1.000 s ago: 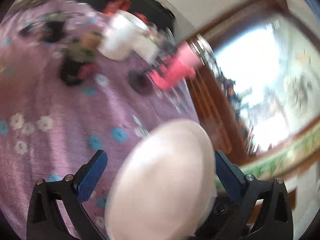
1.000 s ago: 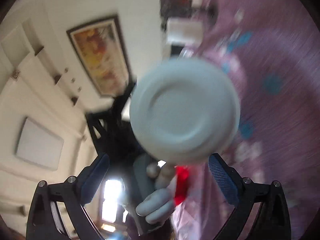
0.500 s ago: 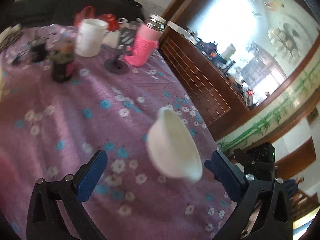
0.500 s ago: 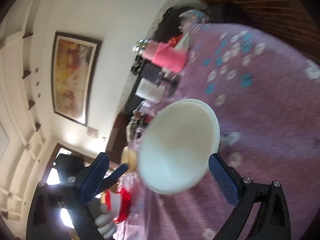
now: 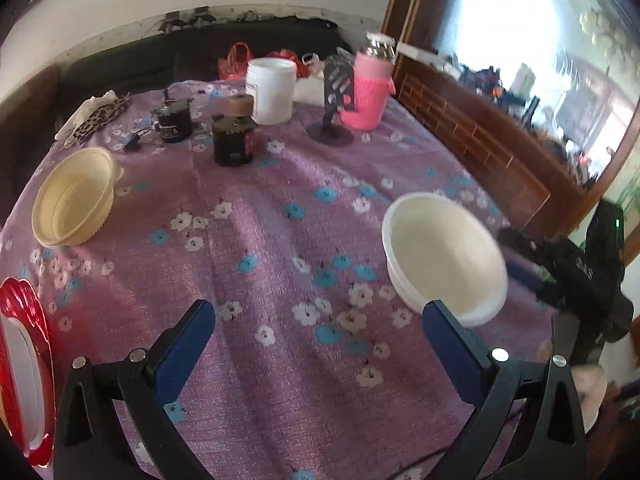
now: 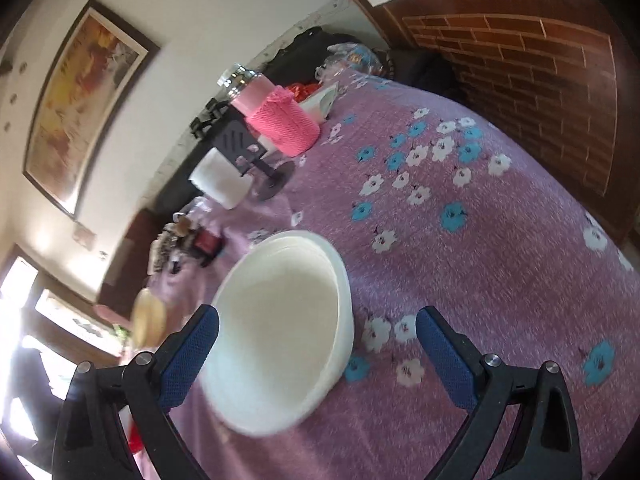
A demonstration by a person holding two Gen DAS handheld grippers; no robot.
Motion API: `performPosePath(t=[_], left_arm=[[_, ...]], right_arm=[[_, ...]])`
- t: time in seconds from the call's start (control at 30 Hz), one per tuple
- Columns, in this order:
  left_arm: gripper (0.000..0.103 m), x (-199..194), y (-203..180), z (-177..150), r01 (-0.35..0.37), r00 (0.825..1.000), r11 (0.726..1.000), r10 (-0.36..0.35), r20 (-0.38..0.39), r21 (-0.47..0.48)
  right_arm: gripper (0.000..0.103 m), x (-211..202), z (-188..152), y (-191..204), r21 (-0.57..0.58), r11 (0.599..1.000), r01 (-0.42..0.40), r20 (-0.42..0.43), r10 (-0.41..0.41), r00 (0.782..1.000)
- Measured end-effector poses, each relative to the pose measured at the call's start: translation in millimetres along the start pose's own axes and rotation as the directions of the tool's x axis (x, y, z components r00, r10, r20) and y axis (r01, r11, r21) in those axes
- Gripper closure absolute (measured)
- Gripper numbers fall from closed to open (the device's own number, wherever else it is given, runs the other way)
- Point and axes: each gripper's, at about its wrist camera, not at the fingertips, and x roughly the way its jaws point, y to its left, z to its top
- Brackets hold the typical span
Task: Organize plates and bowls
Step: 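Turn the white bowl upright with the right tool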
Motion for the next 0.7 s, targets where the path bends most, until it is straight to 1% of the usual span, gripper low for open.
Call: performPosePath(t=[0.07,0.1,0.2,0.3,0.37,0.43,0.53,0.6,0.67,0.7], left_arm=[[0.0,4,-3,2,-0.008,1.0,1.0,0.008,0.003,0.001],[0.0,4,-3,4,-0.011,1.0,1.0,0.011,0.019,0.0],[0.0,3,-9,9,-0.029,0.997,0.999,0.028,0.067,0.019],[0.0,14,-23,18,-0.06,0.997,0.995,0.056,0.044,0.081],[0.0,24,-32,25,-0.098,0.994,0.99,0.093,0.05,0.1],[0.0,32,-42,29,-0.129,0.99,0.984,0.12,0.076,0.125],[0.0,44,-54,35,-0.155,0.986,0.977,0.143,0.091,0.147],[0.004,55,-60,38,-0.154,0.987,0.976,0.144,0.075,0.152],[0.018,66,-63,40,-0.15,0.988,0.976,0.144,0.047,0.158],[0.022,70,-64,41,-0.149,0.989,0.976,0.145,0.035,0.156]], right_arm=[[0.006,6,-3,1,-0.01,1.0,0.018,0.028,-0.017,0.999],[0.012,9,-6,1,-0.013,1.0,0.019,0.038,-0.018,0.999],[0.024,14,-10,1,-0.017,1.0,0.021,0.034,-0.021,0.999],[0.024,10,-9,2,-0.034,0.999,0.036,0.066,-0.034,0.997],[0.024,13,-10,0,-0.037,0.998,0.042,0.043,-0.04,0.998],[0.024,17,-11,1,-0.041,0.999,0.035,0.024,-0.034,0.999],[0.024,21,-13,4,-0.059,0.997,0.046,0.006,-0.046,0.999],[0.024,23,-14,5,-0.067,0.997,0.049,-0.001,-0.049,0.999],[0.024,24,-15,7,-0.072,0.996,0.052,-0.005,-0.053,0.999],[0.024,24,-15,7,-0.074,0.996,0.054,-0.007,-0.055,0.998]])
